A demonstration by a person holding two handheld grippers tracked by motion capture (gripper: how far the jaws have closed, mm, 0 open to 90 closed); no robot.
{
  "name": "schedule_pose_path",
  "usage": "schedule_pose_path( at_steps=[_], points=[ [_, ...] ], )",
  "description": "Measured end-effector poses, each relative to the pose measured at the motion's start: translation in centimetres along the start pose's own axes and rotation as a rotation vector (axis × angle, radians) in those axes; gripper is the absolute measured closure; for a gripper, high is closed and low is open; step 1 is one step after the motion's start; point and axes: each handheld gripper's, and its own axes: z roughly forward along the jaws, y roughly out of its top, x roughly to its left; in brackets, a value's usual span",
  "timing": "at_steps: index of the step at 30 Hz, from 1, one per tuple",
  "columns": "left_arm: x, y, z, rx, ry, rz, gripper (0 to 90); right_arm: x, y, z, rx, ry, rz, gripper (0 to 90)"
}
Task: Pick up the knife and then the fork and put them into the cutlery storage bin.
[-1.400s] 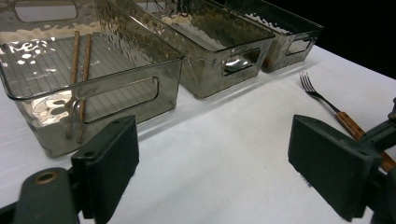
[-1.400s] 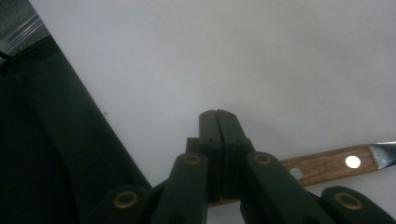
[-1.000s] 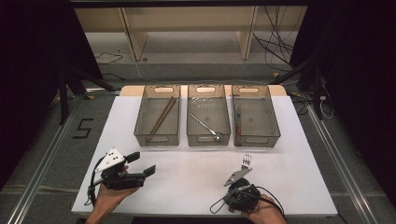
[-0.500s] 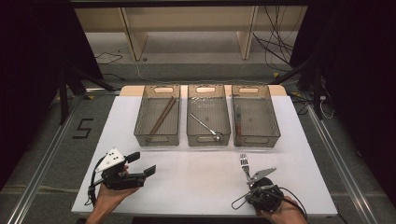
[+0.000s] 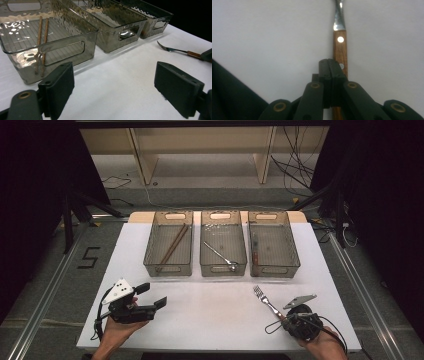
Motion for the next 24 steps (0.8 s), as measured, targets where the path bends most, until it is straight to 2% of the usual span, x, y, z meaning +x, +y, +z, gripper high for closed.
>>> schedule_pose_path(
  at_steps=[7,10,13,14,15,19,21,24],
  points=[
    [0.0,0.0,0.0,-0.001,0.002,0.000,16.0,-1.2,0.2,0.0,-0.001,-0.005,0.013,90.0],
    [0.1,0.0,0.0,0.000,0.002,-0.001,16.0,-1.2,0.4,-0.5,-0.026,0.020,0.006,89.1],
    [0.0,0.0,0.0,0.000,0.002,0.000,16.0,-1.2,1.0,-1.6,-0.067,0.028,-0.012,78.8],
    [0.0,0.0,0.1,0.001,0.000,-0.002,16.0,-1.2,1.3,-1.9,-0.074,0.028,-0.019,70.7],
    [0.0,0.0,0.1,0.002,0.000,-0.002,16.0,-1.3,1.6,-2.0,-0.077,0.032,-0.022,63.1],
    [0.0,0.0,0.1,0.002,0.001,-0.002,16.0,-1.5,2.6,-2.0,-0.058,0.037,-0.043,43.9],
    [0.0,0.0,0.1,0.004,0.002,-0.001,16.0,-1.5,3.0,-1.7,-0.041,0.034,-0.056,37.7],
    [0.0,0.0,0.1,0.004,0.001,-0.002,16.0,-1.7,3.4,-1.2,-0.007,0.040,-0.064,34.6]
  ],
)
